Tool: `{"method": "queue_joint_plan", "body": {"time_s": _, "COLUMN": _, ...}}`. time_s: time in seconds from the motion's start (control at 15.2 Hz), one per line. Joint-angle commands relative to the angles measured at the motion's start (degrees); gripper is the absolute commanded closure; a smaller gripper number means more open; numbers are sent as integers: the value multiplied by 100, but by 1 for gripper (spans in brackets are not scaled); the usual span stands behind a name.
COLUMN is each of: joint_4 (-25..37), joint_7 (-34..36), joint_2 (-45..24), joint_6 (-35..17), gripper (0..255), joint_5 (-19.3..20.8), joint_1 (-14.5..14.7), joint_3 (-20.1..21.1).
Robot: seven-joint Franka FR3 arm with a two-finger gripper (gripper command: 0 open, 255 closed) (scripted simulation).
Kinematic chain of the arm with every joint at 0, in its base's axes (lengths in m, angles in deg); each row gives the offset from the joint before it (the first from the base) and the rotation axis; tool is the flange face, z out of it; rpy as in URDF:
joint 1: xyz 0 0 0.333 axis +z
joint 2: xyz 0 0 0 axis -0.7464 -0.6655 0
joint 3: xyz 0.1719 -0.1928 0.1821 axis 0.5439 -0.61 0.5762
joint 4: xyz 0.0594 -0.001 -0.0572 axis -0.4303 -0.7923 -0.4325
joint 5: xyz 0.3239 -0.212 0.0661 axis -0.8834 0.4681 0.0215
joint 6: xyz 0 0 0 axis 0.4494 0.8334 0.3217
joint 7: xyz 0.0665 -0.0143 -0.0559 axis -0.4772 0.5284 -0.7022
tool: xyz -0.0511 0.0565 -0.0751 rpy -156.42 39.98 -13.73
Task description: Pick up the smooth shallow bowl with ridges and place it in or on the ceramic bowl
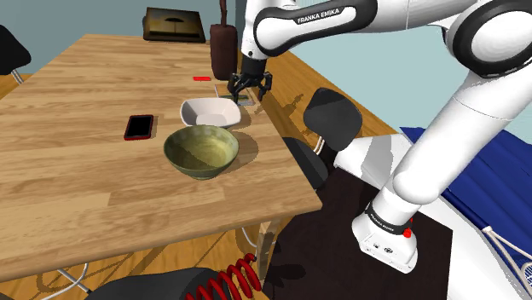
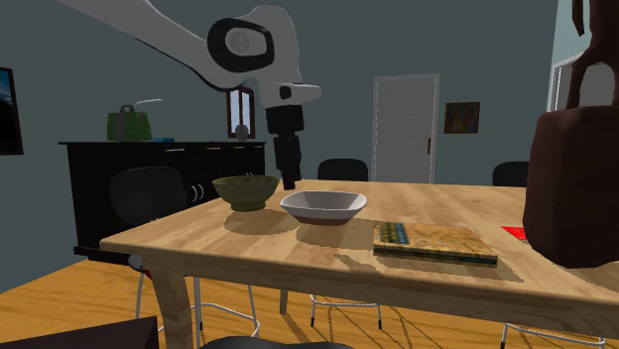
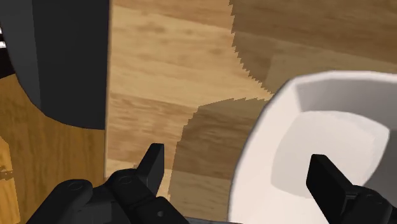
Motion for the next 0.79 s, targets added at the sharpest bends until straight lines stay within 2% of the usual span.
{"method": "queue_joint_plan", "body": {"time_s": 0.0, "joint_4": 410, "joint_7": 297, "joint_2": -466, "joint_6": -67, "gripper": 0, "joint_5": 202, "joint_1": -12, "joint_3": 18}}
{"method": "queue_joint_plan", "body": {"time_s": 0.2, "joint_4": 977, "joint_7": 652, "joint_2": -1040, "joint_6": -76, "gripper": 0, "joint_5": 451, "joint_1": 24, "joint_3": 2}}
{"method": "queue_joint_plan", "body": {"time_s": 0.73, "joint_4": 702, "joint_7": 713, "joint_2": -1281, "joint_6": -583, "gripper": 0, "joint_5": 543, "joint_1": 32, "joint_3": -26}}
